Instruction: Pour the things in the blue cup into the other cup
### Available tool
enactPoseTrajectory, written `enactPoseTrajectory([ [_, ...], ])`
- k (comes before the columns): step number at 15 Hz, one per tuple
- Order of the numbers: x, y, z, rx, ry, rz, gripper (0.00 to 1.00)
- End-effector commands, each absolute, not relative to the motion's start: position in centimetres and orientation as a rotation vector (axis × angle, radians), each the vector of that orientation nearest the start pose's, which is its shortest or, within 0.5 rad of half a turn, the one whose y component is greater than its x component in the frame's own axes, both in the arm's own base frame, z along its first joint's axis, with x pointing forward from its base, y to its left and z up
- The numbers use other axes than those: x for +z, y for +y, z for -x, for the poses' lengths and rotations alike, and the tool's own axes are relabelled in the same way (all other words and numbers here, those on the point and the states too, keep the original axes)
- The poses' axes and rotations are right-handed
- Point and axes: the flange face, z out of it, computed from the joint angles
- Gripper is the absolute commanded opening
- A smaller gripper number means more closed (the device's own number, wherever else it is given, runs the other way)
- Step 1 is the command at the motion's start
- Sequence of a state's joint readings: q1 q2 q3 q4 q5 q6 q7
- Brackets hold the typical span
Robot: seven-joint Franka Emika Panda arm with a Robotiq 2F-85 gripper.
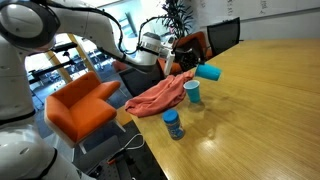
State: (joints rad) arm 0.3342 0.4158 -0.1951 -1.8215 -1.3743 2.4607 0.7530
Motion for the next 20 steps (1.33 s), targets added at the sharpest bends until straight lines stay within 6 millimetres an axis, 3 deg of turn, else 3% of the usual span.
enactPoseTrajectory([
  [1,33.6,11.7,-65.5,0.699,0.542,-2.048,0.01],
  [20,29.2,14.7,-62.1,0.601,0.712,-1.755,0.01],
])
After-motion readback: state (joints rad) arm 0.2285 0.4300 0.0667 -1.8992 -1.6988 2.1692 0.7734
